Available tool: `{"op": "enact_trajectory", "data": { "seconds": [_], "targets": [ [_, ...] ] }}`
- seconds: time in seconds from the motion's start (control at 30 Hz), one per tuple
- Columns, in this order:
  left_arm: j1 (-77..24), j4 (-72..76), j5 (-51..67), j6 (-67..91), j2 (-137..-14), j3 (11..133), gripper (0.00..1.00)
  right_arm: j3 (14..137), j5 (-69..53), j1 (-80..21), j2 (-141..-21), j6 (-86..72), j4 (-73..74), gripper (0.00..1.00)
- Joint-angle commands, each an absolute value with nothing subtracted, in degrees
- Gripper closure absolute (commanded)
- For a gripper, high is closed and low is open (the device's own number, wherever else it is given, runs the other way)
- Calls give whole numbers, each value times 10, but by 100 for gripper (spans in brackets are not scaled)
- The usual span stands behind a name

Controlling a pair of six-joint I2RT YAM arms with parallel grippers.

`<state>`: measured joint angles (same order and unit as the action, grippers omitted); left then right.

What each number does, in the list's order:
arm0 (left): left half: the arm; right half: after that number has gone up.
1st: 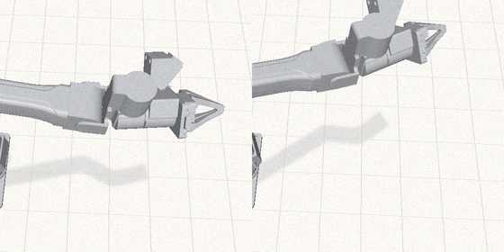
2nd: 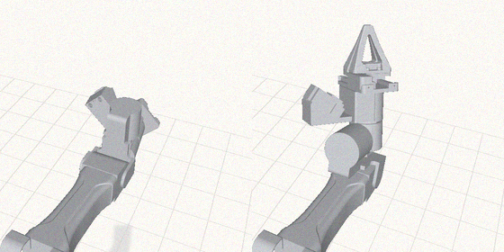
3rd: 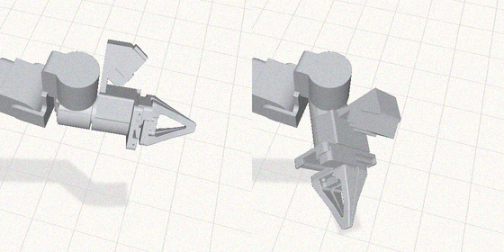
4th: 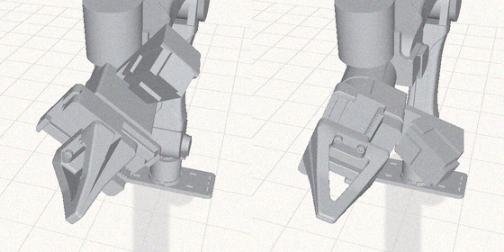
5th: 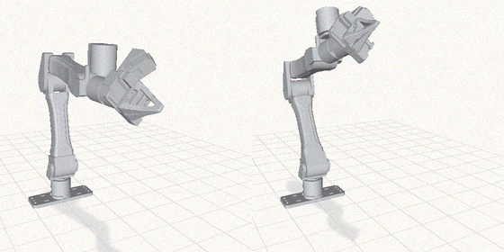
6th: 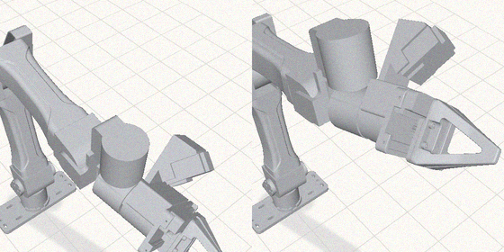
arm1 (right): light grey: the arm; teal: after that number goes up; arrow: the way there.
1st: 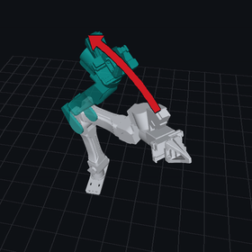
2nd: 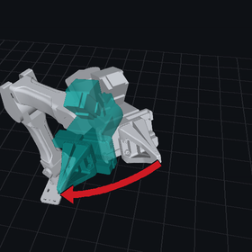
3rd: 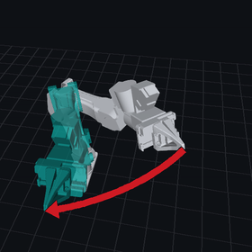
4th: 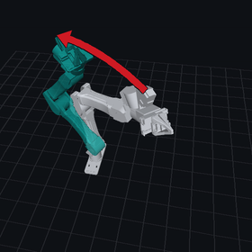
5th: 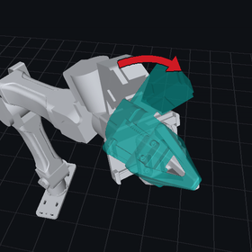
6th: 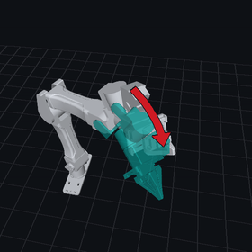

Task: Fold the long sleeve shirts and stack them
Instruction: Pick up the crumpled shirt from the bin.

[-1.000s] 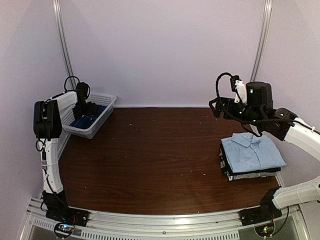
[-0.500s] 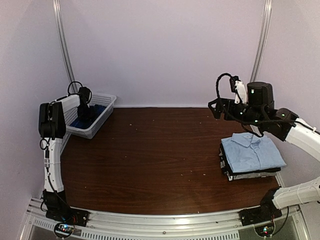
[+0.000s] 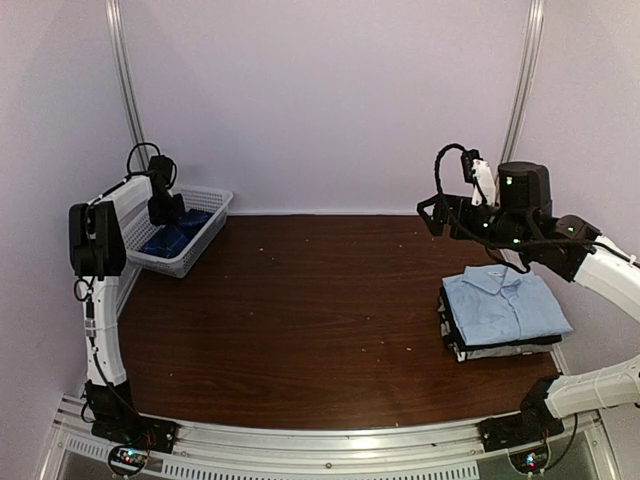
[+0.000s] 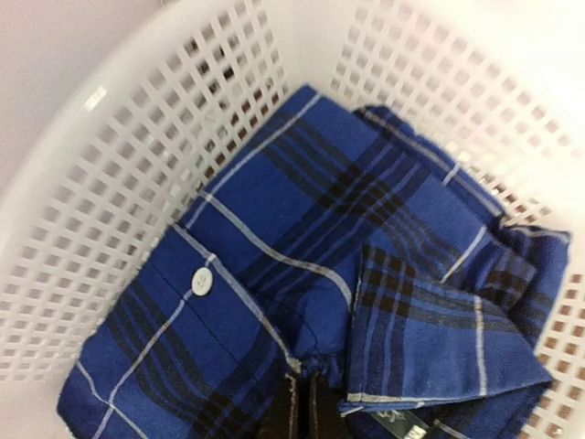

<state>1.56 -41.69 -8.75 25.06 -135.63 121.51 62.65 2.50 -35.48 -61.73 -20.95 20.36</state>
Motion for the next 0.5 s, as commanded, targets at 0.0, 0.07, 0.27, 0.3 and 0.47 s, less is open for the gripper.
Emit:
{"op": "enact_trajectory", "data": {
  "seconds": [0.0,0.07,0.27,0.3,0.47],
  "targets": [
    [21,-381,-99,237,-1246,1232,100,640,14,-352,-614,-210,199,0],
    [18,-367,-89,233,-1217,1222,100,639,11,-352,-617,-209,197,0],
    [2,-326,-67,218,-1117,1187,100,645,12,-352,-629,-204,195,0],
    [-17,-313,-63,216,-1097,1177,100,646,12,-352,-631,-204,195,0],
    [-83,-270,-51,203,-1007,1148,100,651,14,-352,-644,-202,188,0]
  ]
}}
